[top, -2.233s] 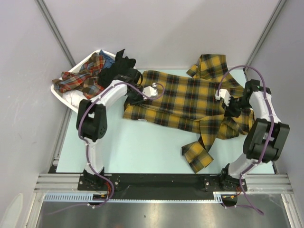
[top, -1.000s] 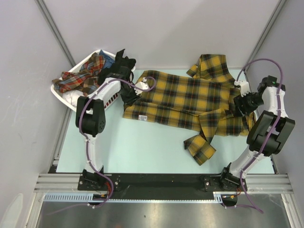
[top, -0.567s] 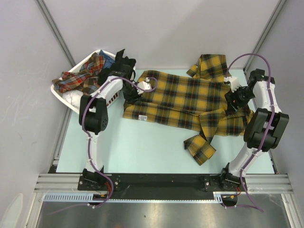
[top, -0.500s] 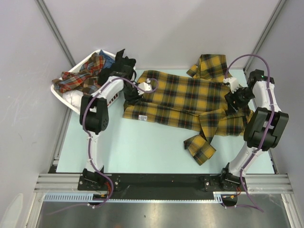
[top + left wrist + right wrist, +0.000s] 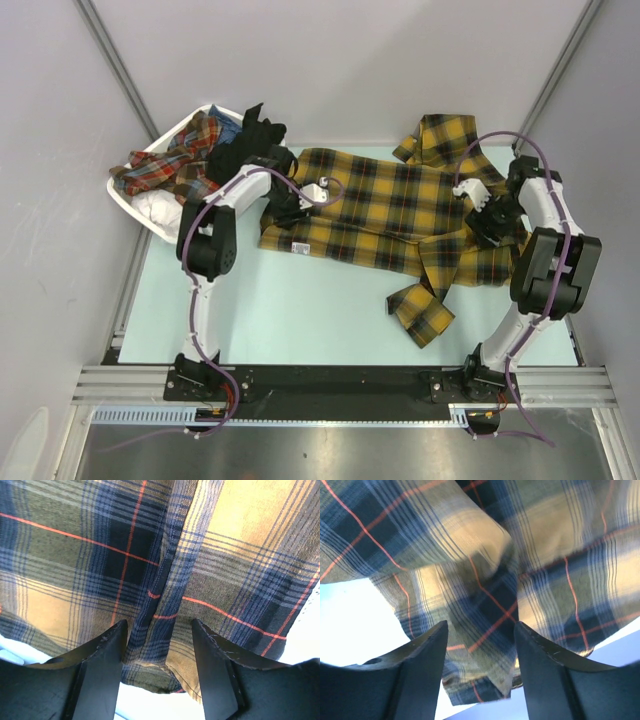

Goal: Fold and stack the long sleeve shirts
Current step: Fold the shirt

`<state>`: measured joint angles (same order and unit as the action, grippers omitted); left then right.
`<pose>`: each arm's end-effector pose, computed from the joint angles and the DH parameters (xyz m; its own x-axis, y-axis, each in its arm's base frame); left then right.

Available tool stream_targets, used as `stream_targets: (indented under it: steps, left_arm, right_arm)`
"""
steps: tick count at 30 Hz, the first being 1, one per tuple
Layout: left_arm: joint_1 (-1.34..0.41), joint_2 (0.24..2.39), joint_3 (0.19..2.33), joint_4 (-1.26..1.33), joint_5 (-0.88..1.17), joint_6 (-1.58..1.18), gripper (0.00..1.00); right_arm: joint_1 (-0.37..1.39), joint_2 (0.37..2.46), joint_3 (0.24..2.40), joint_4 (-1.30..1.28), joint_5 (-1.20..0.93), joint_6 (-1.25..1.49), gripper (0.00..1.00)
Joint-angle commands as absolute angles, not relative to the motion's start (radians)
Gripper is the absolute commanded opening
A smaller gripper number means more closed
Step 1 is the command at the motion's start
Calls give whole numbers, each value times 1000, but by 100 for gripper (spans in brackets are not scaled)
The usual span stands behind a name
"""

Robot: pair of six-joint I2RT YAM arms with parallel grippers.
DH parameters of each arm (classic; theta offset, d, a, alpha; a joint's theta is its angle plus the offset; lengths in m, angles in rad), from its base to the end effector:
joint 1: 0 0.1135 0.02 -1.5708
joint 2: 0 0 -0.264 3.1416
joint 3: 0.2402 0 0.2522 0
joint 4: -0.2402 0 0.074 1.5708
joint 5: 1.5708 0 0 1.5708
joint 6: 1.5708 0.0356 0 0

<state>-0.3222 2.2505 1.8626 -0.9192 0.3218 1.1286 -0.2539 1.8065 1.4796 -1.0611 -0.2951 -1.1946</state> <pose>0.4361 -0.1574 0.1777 -0.0497 0.9205 -0.3875 0.9897 0.0976 0.1049 0.3438 -0.0785 0.2421 -0.5256 -0.7829 -0.3328 -0.8158 0.5748 -0.0640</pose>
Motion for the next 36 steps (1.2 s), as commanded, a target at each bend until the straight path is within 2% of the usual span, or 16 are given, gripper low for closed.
stream_targets:
  steps: [1,4,11,18,25,32,36]
  left_arm:
    - [-325,2261,1905,-917,347,1184,60]
    - [-325,2269,1914,-916,337,1189,57]
    - [-325,2266,1937,-913,350,1177,47]
    - [-325,2257,1933,-914,353,1166,47]
    - [-325,2261,1934,-914,347,1164,50]
    - [-325,2266,1942,-913,345,1163,50]
    - [-325,2269,1940,-914,347,1166,49]
  right_arm:
    - [-207,1753,1436,-979,-250,-1282,59]
    - [-195,1755,1411,-941,-233,-1308,53]
    - [-186,1756,1404,-897,-213,-1335,26]
    - [-190,1683,1408,-1021,-276,-1377,36]
    - [-153,1712,1362,-951,-245,-1365,46]
    - [-147,1781,1382,-945,-196,-1407,47]
    - [-143,1784,1362,-928,-175,-1434,44]
